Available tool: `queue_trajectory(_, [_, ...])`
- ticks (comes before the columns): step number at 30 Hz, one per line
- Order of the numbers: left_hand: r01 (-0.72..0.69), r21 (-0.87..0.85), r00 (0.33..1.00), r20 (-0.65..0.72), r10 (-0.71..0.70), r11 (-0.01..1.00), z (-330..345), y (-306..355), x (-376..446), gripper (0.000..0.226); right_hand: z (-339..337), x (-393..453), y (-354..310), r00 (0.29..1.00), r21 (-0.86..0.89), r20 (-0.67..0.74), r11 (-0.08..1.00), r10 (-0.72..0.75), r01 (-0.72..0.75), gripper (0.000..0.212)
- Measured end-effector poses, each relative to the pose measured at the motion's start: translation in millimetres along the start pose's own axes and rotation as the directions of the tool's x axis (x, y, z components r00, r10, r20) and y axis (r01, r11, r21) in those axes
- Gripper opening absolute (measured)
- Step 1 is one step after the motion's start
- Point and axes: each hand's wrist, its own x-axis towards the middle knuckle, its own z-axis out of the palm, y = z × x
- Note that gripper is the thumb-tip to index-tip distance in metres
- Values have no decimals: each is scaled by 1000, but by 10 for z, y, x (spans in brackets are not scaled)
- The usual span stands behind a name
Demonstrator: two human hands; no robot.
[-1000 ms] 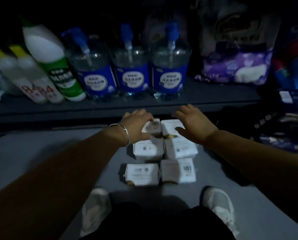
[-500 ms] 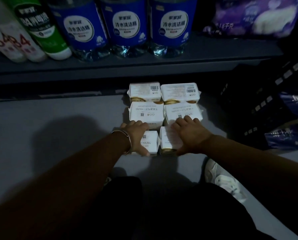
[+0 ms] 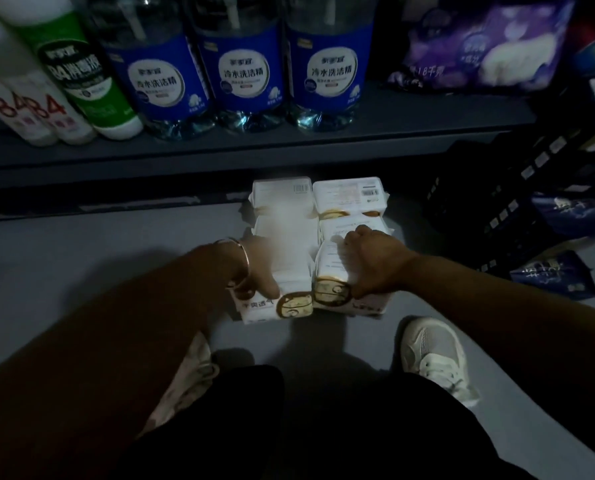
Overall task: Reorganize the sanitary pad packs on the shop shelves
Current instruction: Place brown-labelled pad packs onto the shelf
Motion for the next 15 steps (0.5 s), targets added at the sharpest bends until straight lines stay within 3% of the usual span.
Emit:
queue_trajectory(7, [-68, -15, 996, -61, 67, 998, -977, 318, -638, 56, -1051, -203, -20, 1000, 278, 7, 961, 18, -20, 71])
queue_trajectory(10, [-67, -47, 995, -78, 63, 997, -1391, 477, -968, 57, -1544, -368, -110, 1000, 318, -14, 948, -14, 18, 58])
queue_trajectory(15, [-117, 0, 977, -179, 115, 993, -2043, 688, -1536, 51, -2341, -593, -256, 991, 380, -128, 921, -37, 84, 57])
